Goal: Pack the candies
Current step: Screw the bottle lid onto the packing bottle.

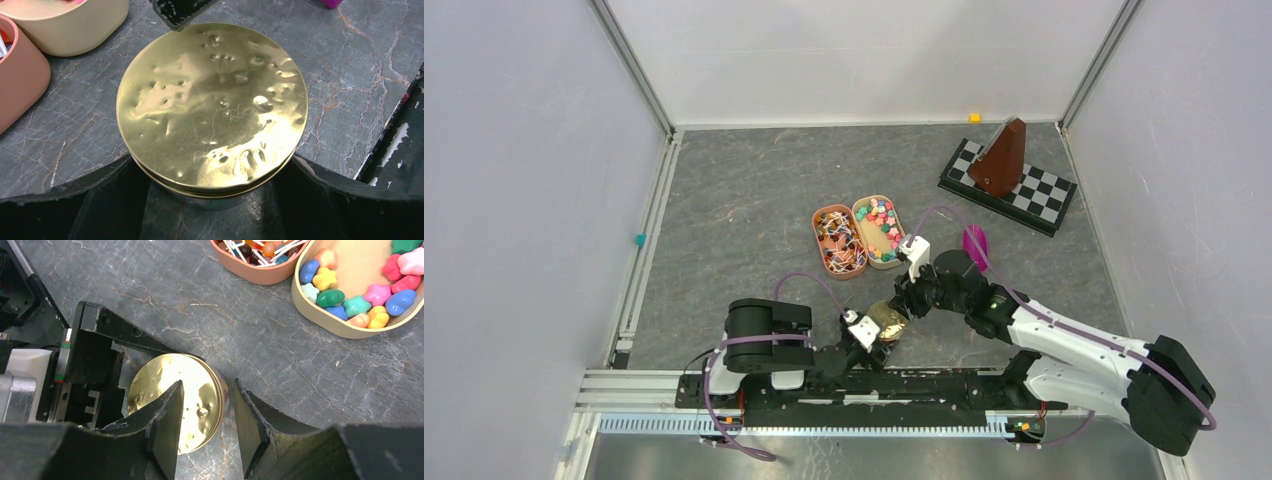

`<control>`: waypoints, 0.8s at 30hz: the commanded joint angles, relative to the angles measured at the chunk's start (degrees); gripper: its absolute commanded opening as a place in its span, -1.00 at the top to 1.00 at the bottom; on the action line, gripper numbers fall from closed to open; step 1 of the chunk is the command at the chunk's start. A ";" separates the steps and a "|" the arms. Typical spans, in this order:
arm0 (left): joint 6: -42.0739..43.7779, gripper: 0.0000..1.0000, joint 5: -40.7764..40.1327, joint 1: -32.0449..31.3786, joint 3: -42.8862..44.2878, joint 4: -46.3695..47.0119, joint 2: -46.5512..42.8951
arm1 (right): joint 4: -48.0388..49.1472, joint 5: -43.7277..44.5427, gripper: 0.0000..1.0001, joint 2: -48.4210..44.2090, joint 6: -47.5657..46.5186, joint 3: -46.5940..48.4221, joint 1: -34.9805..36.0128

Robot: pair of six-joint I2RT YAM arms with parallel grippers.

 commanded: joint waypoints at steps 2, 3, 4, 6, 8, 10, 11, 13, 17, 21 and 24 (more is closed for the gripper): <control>1.84 -0.42 2.63 0.20 0.00 0.72 2.20 | 5.31 -1.67 0.12 1.71 0.72 -0.24 -1.46; 1.73 -0.42 2.63 0.12 0.00 0.71 2.29 | 5.74 -2.07 0.14 2.12 0.92 -0.39 -1.62; 1.71 -0.42 2.63 0.17 0.00 0.74 2.38 | 5.99 -2.44 0.16 2.48 1.04 -0.53 -1.73; 1.62 -0.42 2.55 0.18 0.00 0.77 2.38 | 6.50 -3.20 0.22 2.96 1.38 -0.95 -2.03; 1.62 -0.42 2.46 0.19 0.00 0.72 2.38 | 6.98 -3.76 0.23 3.34 1.73 -1.51 -2.22; 1.62 -0.42 2.46 0.15 0.00 0.74 2.39 | 7.35 -4.25 0.25 3.75 1.94 -2.13 -2.43; 1.62 -0.42 2.46 0.15 0.00 0.75 2.38 | 7.40 -4.56 0.28 3.89 2.03 -2.42 -2.52; 1.53 -0.42 2.46 0.14 -0.08 0.77 2.42 | 7.73 -5.04 0.30 3.98 2.39 -3.06 -2.61; 1.53 -0.42 2.28 0.14 -0.17 0.70 2.25 | 7.80 -5.77 0.35 3.49 2.96 -4.40 -2.91; 1.51 -0.42 2.24 0.18 -0.17 0.75 2.29 | 7.67 -6.84 0.42 2.11 3.86 -6.02 -2.88; 1.53 -0.41 1.98 0.16 -0.17 0.71 2.31 | 7.24 -7.10 0.47 0.38 4.47 -7.38 -2.88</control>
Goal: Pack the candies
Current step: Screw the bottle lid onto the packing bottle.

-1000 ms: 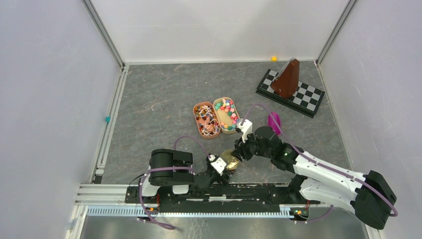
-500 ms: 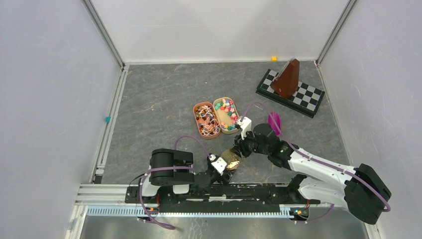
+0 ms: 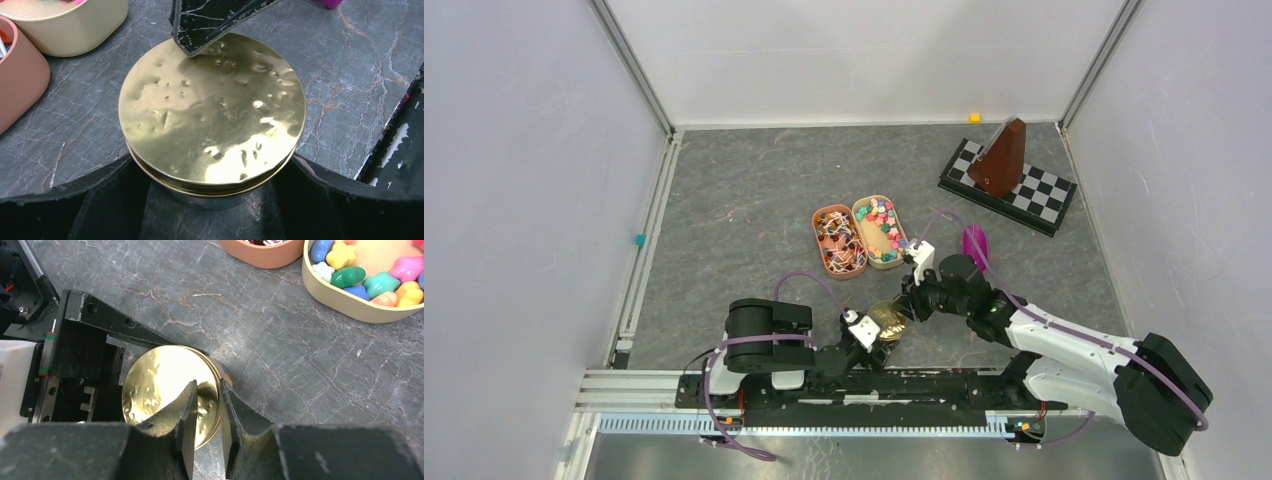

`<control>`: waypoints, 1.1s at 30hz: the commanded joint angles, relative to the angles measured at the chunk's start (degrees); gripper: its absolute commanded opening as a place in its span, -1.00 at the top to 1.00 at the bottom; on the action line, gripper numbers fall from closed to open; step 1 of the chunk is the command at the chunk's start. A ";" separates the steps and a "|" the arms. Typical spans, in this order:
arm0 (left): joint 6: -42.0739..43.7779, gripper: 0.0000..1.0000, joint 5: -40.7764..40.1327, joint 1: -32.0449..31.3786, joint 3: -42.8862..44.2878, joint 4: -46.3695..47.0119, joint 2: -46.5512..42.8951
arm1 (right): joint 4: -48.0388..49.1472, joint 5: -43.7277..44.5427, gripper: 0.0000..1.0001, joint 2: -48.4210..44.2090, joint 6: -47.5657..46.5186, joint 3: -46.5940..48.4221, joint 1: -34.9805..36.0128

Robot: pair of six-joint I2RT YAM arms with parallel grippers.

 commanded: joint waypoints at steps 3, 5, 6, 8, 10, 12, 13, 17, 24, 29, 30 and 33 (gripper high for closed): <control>1.57 -0.41 1.54 0.15 -0.30 0.67 2.06 | -1.25 -2.32 0.50 -3.78 2.11 -3.68 0.00; 1.64 -0.41 1.36 0.17 -0.30 0.67 2.03 | -1.89 -2.96 0.53 -4.83 2.53 -4.53 -0.05; 1.58 -0.41 1.27 0.23 -0.30 0.66 2.03 | -2.20 -3.18 0.55 -5.52 2.86 -5.11 0.00; 1.58 -0.41 1.23 0.14 -0.30 0.71 2.02 | -3.19 -3.43 0.58 -7.36 3.57 -6.04 0.00; 1.57 -0.41 0.93 0.18 -0.39 0.67 1.89 | -4.51 -3.83 0.59 -9.94 4.38 -7.06 0.04; 1.64 -0.41 0.64 0.16 -0.48 0.70 1.74 | -6.13 -4.17 0.60 -12.70 5.24 -7.94 0.14; 1.71 -0.41 0.53 0.12 -0.48 0.66 1.72 | -6.45 -4.33 0.60 -14.10 5.59 -8.42 0.17; 1.84 -0.41 0.53 0.16 -0.57 0.68 1.56 | -12.92 -5.04 0.60 -18.40 5.94 -9.46 0.71; 1.93 -0.40 1.04 0.10 -0.30 0.70 1.62 | -17.74 -8.97 0.61 -24.10 6.89 -7.23 1.68; 2.01 -0.40 1.23 0.17 -0.39 0.66 1.50 | -20.74 -1.62 0.36 -25.55 5.87 -1.46 1.64; 2.01 -0.40 1.31 0.16 -0.46 0.66 1.44 | -20.63 0.16 0.29 -25.03 5.62 -0.43 1.64; 2.01 -0.39 1.45 0.14 -0.32 0.66 1.59 | -18.95 3.10 0.15 -22.28 3.91 1.86 1.71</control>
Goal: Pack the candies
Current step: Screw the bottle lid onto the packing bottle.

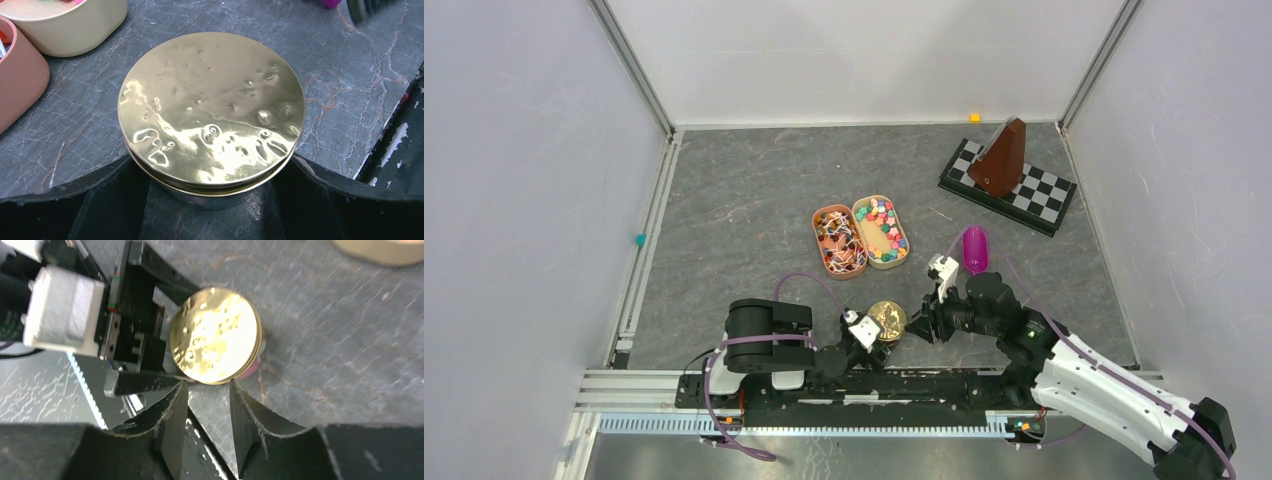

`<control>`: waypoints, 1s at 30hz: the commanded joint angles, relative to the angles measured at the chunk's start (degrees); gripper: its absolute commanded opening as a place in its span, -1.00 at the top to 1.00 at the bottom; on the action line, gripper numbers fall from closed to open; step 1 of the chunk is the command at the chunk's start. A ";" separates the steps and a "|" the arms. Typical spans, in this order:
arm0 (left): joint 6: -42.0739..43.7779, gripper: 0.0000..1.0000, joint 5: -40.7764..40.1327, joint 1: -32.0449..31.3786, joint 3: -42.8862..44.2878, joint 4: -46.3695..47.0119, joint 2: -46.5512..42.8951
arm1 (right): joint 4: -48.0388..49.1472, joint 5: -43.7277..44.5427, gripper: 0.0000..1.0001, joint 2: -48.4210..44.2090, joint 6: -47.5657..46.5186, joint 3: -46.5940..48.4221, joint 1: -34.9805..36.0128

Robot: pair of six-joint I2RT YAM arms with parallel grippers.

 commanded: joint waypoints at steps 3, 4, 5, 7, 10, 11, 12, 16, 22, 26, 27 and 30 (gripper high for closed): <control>1.82 -0.39 1.88 0.12 -0.13 0.72 1.80 | 4.57 7.19 0.14 6.96 -3.65 7.72 0.21; 1.82 -0.39 1.95 0.10 -0.13 0.66 1.82 | 5.62 7.18 0.14 8.48 -4.14 8.50 0.15; 1.81 -0.39 2.00 0.12 -0.16 0.70 1.79 | 6.91 7.46 0.14 10.27 -4.59 9.22 0.18; 1.82 -0.38 2.15 0.15 -0.17 0.70 1.92 | 8.84 7.63 0.14 13.98 -5.79 10.80 0.18; 1.90 -0.37 2.33 0.16 -0.14 0.66 1.97 | 10.77 7.19 0.15 19.69 -7.39 13.52 0.14; 1.86 -0.37 2.33 0.14 -0.21 0.66 2.03 | 11.56 6.85 0.16 21.30 -7.82 14.06 0.11; 1.91 -0.37 2.39 0.17 -0.21 0.66 1.97 | 12.40 6.74 0.16 22.53 -8.11 14.42 0.00; 1.88 -0.36 2.46 0.16 -0.13 0.66 2.17 | 14.08 4.10 0.19 27.34 -8.31 15.47 -0.50; 1.91 -0.35 2.58 0.18 0.04 0.66 2.34 | 17.65 1.80 0.25 31.33 -8.21 15.09 -1.05; 1.91 -0.35 2.59 0.11 0.05 0.71 2.51 | 18.19 0.52 0.29 32.67 -8.35 14.01 -1.34; 1.91 -0.35 2.59 0.19 0.14 0.66 2.52 | 18.18 -0.10 0.31 32.78 -8.37 13.72 -1.32; 1.91 -0.35 2.51 0.12 0.14 0.70 2.62 | 18.15 -0.37 0.33 32.66 -8.33 12.30 -1.28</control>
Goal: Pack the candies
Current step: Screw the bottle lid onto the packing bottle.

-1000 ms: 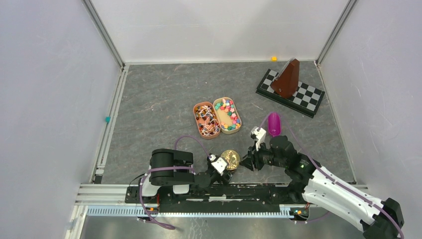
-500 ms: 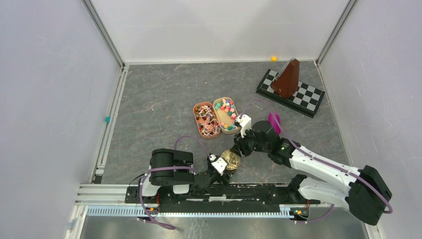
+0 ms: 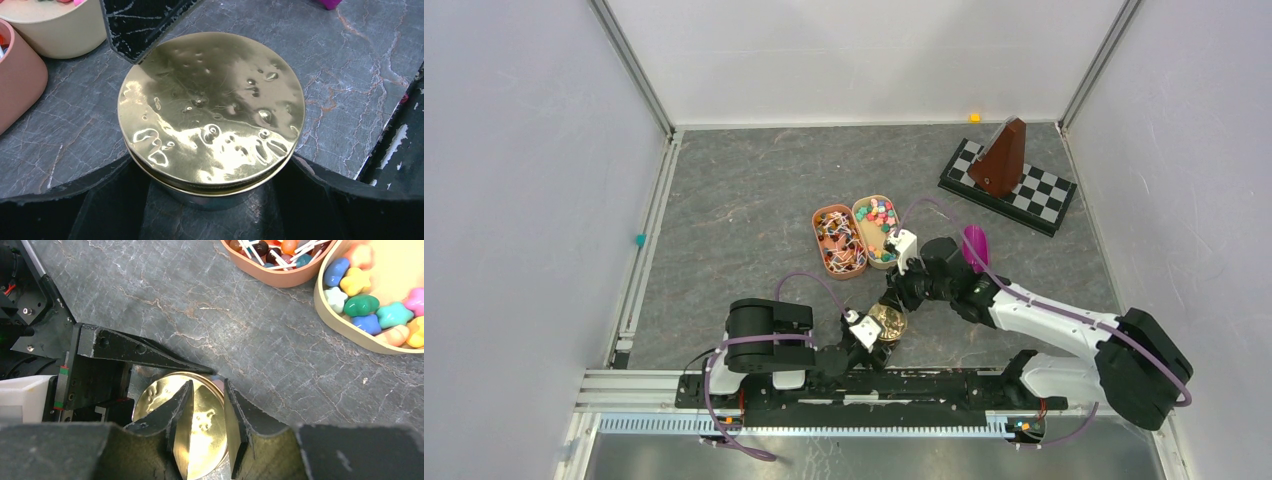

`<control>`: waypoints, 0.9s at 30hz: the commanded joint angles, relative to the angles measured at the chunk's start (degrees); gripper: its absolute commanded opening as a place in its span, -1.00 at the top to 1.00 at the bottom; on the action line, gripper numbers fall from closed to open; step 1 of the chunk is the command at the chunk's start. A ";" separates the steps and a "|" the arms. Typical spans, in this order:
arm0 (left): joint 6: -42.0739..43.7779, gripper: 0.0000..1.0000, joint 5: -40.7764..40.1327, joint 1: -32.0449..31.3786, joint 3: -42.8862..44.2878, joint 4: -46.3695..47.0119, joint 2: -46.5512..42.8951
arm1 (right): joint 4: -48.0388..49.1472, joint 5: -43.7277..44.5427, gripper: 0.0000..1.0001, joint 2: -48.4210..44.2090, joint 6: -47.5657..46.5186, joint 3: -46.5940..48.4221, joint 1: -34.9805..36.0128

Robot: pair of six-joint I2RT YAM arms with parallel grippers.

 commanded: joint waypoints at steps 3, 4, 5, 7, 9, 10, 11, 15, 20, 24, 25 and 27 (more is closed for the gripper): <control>1.88 -0.35 2.22 0.17 -0.19 0.67 2.30 | 2.72 -2.42 0.35 -0.90 -0.61 -2.41 -0.16; 1.88 -0.35 2.22 0.14 -0.20 0.64 2.37 | 2.71 -2.46 0.35 -1.24 -0.62 -3.13 -0.15; 1.88 -0.34 2.22 0.20 -0.19 0.66 2.30 | 2.63 -2.62 0.36 -1.68 -0.50 -3.75 -0.18; 1.88 -0.34 2.22 0.18 -0.19 0.64 2.29 | 2.29 -3.09 0.37 -2.50 -0.36 -4.77 -0.20; 1.88 -0.34 2.14 0.18 -0.32 0.66 2.26 | 1.95 -3.46 0.40 -3.68 -0.16 -5.88 -0.18; 1.88 -0.34 2.05 0.15 -0.28 0.63 2.17 | 1.72 -3.74 0.43 -4.36 -0.10 -6.41 -0.20; 1.89 -0.34 1.96 0.14 -0.28 0.64 2.14 | 1.44 -3.73 0.44 -5.17 0.04 -7.05 -0.17; 1.88 -0.34 1.53 0.18 -0.36 0.64 2.04 | 0.07 -3.96 0.48 -8.89 1.02 -9.35 -0.18; 1.97 -0.34 0.95 0.18 -0.54 0.67 1.81 | -2.55 -4.02 0.50 -14.26 2.70 -12.80 -0.06; 1.97 -0.34 0.65 0.14 -0.63 0.63 1.61 | -4.72 -4.11 0.53 -19.66 4.41 -15.68 0.11; 1.97 -0.34 0.59 0.17 -0.63 0.63 1.56 | -5.32 -4.12 0.54 -20.71 4.89 -16.25 0.33; 2.06 -0.34 0.55 0.19 -0.63 0.66 1.57 | -6.84 -4.18 0.56 -22.92 5.58 -17.09 0.94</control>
